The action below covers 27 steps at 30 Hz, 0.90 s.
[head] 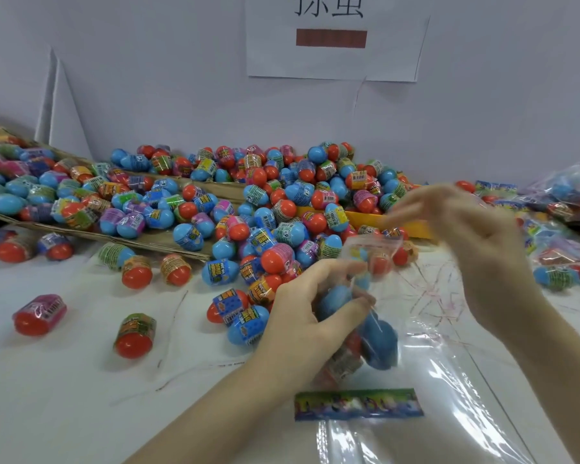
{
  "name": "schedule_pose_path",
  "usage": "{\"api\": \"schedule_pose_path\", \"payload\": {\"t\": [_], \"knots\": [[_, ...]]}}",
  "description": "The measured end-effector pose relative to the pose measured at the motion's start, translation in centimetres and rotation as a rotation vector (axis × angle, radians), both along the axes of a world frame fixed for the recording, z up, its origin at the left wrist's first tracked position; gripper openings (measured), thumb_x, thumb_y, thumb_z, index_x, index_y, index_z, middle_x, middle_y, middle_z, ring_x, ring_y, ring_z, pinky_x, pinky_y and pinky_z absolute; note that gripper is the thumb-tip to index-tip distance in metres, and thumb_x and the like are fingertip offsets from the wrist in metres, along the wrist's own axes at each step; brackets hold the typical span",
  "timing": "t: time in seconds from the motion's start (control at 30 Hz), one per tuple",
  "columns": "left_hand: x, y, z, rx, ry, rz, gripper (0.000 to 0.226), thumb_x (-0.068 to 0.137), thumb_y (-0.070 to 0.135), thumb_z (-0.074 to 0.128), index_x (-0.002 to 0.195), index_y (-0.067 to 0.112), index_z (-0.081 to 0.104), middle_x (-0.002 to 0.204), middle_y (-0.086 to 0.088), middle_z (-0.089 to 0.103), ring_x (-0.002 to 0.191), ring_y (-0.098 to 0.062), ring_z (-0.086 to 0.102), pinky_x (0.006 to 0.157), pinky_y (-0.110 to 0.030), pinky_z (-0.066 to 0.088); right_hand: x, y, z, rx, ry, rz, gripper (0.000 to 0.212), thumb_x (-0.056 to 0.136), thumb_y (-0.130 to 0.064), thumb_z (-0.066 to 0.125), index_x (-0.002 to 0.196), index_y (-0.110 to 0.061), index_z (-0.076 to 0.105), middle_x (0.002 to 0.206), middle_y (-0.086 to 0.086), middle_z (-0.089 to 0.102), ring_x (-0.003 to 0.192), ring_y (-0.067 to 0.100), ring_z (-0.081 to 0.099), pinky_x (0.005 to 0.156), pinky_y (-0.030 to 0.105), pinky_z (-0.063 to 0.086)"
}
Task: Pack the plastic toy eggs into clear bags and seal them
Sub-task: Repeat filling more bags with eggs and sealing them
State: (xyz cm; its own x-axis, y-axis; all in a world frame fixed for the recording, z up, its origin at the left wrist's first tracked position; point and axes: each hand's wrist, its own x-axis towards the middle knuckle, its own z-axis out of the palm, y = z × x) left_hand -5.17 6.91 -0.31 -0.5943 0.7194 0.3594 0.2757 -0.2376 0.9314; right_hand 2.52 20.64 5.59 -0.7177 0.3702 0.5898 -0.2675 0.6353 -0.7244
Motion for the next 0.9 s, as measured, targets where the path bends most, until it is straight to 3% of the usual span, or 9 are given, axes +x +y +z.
{"api": "schedule_pose_path", "payload": {"t": [0.1, 0.17, 0.23, 0.3, 0.37, 0.5, 0.67, 0.8, 0.9], "knots": [[0.3, -0.3, 0.2, -0.003, 0.063, -0.038, 0.028, 0.075, 0.015, 0.055, 0.099, 0.028, 0.059, 0.085, 0.006, 0.071, 0.083, -0.006, 0.067, 0.072, -0.017, 0.052, -2.8, 2.0, 0.2, -0.214, -0.019, -0.239, 0.026, 0.092, -0.032, 0.051, 0.071, -0.026, 0.064, 0.071, -0.022, 0.065, 0.071, -0.009, 0.056, 0.071, 0.024, 0.04], [0.5, -0.5, 0.3, -0.003, 0.117, -0.052, 0.029, 0.076, 0.011, 0.052, 0.098, 0.028, 0.059, 0.085, 0.006, 0.071, 0.083, -0.008, 0.067, 0.074, -0.019, 0.053, -4.6, 2.7, -0.7, 0.055, -0.395, -0.235, 0.015, 0.085, -0.034, 0.06, 0.094, -0.022, 0.062, 0.091, -0.013, 0.062, 0.081, 0.0, 0.055, 0.076, 0.025, 0.045], [0.5, -0.6, 0.4, 0.016, 0.111, -0.049, 0.03, 0.075, 0.01, 0.05, 0.097, 0.029, 0.061, 0.083, 0.006, 0.071, 0.082, -0.008, 0.067, 0.074, -0.021, 0.054, -6.0, 3.2, -2.0, 0.436, -0.758, -0.216, 0.04, 0.08, -0.048, 0.057, 0.112, -0.023, 0.057, 0.104, -0.006, 0.058, 0.097, 0.013, 0.054, 0.087, 0.035, 0.044], [0.1, -0.6, 0.6, 0.044, 0.022, -0.019, 0.03, 0.073, 0.01, 0.05, 0.092, 0.027, 0.064, 0.078, 0.003, 0.072, 0.078, -0.012, 0.068, 0.071, -0.024, 0.055, -6.8, 2.9, -2.7, 0.579, -0.891, -0.229, 0.05, 0.073, -0.056, 0.049, 0.106, -0.021, 0.062, 0.104, -0.002, 0.059, 0.099, 0.019, 0.054, 0.087, 0.042, 0.045], [-0.6, -0.5, 1.0, 0.073, -0.121, 0.009, 0.026, 0.073, 0.003, 0.053, 0.088, 0.02, 0.067, 0.073, -0.001, 0.073, 0.072, -0.014, 0.07, 0.064, -0.023, 0.055, -6.8, 2.9, -3.3, 0.51, -0.794, -0.223, 0.041, 0.075, -0.049, 0.057, 0.101, -0.02, 0.067, 0.099, 0.0, 0.058, 0.087, 0.016, 0.052, 0.074, 0.033, 0.048], [-1.8, -0.4, 1.6, 0.053, -0.411, 0.049, 0.028, 0.074, -0.007, 0.063, 0.095, 0.012, 0.066, 0.076, -0.009, 0.074, 0.072, -0.019, 0.071, 0.061, -0.025, 0.056, -5.4, 3.6, -4.8, 0.436, -0.631, -0.111, 0.025, 0.086, -0.023, 0.061, 0.112, -0.022, 0.064, 0.113, -0.003, 0.045, 0.093, 0.006, 0.039, 0.075, 0.011, 0.034], [-2.5, -0.8, 2.2, -0.001, -0.594, 0.002, 0.042, 0.043, 0.011, 0.079, 0.085, 0.01, 0.074, 0.082, -0.01, 0.074, 0.074, -0.017, 0.071, 0.06, -0.023, 0.056, -4.0, 3.4, -5.8, 0.441, -0.599, -0.018, 0.049, 0.079, -0.002, 0.065, 0.124, -0.02, 0.055, 0.119, -0.009, 0.036, 0.104, 0.002, 0.033, 0.074, -0.001, 0.034], [-2.3, -0.9, 2.7, -0.038, -0.631, -0.044, 0.017, 0.054, 0.013, 0.067, 0.068, 0.01, 0.076, 0.067, -0.007, 0.072, 0.059, -0.012, 0.068, 0.047, -0.017, 0.051, -3.5, 2.9, -5.7, 0.432, -0.421, -0.137, 0.048, 0.075, -0.006, 0.072, 0.119, -0.015, 0.055, 0.114, -0.002, 0.049, 0.094, 0.004, 0.045, 0.081, 0.01, 0.04], [-2.1, -0.7, 2.7, -0.041, -0.627, -0.045, 0.018, 0.057, 0.013, 0.066, 0.071, 0.006, 0.075, 0.071, -0.009, 0.073, 0.062, -0.014, 0.069, 0.048, -0.019, 0.052, -2.5, 2.9, -3.7, 0.113, -0.193, -0.19, 0.04, 0.068, -0.003, 0.076, 0.099, -0.018, 0.056, 0.092, -0.007, 0.058, 0.081, 0.002, 0.057, 0.073, 0.01, 0.048]]}}
